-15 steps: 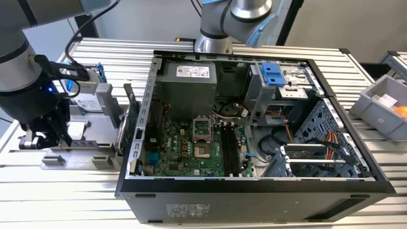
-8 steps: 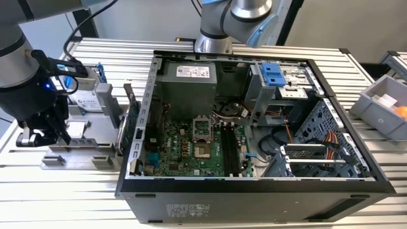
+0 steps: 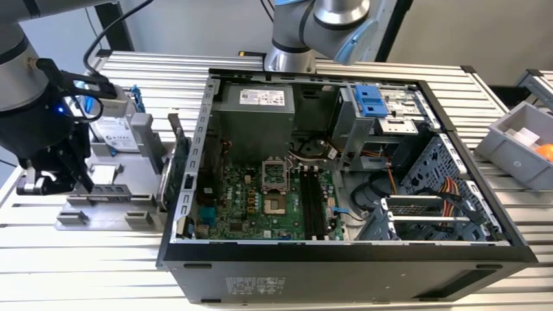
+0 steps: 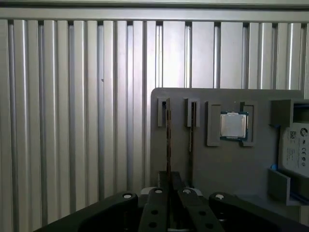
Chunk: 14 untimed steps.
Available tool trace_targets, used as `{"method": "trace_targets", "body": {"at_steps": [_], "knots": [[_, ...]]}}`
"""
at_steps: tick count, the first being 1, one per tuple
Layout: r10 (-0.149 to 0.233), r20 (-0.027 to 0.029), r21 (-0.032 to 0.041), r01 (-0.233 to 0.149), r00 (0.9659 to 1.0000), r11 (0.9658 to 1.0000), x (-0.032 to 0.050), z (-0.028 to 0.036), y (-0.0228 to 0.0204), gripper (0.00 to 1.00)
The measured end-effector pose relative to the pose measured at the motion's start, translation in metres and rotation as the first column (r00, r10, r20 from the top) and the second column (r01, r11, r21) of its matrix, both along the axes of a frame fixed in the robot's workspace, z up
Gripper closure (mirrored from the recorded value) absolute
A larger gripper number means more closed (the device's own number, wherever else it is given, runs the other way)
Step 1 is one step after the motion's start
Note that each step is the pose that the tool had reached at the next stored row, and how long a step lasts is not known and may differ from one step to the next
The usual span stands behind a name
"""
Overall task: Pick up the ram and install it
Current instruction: 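Pick up the ram and move it above insertion slot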
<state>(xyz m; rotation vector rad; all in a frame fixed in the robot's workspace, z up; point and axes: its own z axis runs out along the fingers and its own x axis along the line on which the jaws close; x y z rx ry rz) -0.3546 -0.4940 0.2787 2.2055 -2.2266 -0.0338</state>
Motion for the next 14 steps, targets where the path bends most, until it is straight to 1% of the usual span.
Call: {"method": "trace_targets", "body": {"at_steps": [14], "knots": [[0.0, 0.0, 0.0, 0.0, 1.0, 1.0, 0.0, 0.0174, 0.0, 1.0]]}}
